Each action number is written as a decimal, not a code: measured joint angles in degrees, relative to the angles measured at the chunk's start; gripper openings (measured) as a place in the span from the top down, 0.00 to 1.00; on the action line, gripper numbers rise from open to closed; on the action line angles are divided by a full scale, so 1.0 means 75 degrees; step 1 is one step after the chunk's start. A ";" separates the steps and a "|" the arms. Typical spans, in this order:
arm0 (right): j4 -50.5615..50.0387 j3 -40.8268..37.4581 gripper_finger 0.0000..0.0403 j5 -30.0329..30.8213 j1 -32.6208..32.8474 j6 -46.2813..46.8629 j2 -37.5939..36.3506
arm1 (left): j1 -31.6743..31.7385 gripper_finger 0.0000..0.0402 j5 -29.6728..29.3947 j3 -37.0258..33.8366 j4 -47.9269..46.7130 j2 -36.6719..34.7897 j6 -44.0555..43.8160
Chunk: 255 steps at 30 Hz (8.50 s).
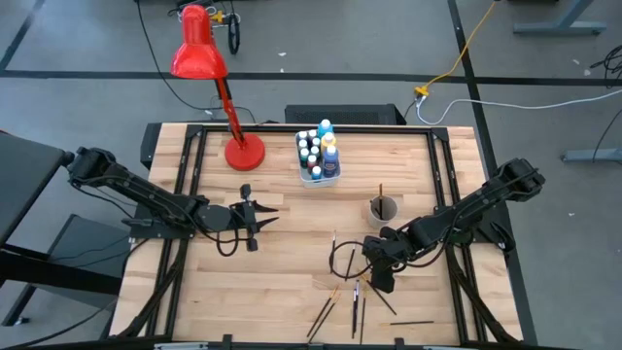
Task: Pick & Place Paint Supplies
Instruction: Put the gold paint brush into the gray cup
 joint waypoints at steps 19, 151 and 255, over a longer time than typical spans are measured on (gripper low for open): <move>0.1396 -0.0131 0.58 -0.0300 0.0020 -0.0339 0.0312 | 0.0000 0.76 0.0001 0.0000 0.0016 0.0000 0.0090; 0.6465 -0.3445 0.69 1.0944 0.0143 -0.7084 -0.3491 | 0.0377 0.76 0.1381 0.0003 0.0411 0.0000 -0.0331; 0.9468 -0.3439 0.48 0.3194 0.0006 -0.5750 -0.2232 | 0.0379 0.76 0.1381 0.0003 0.0746 0.0000 -0.0322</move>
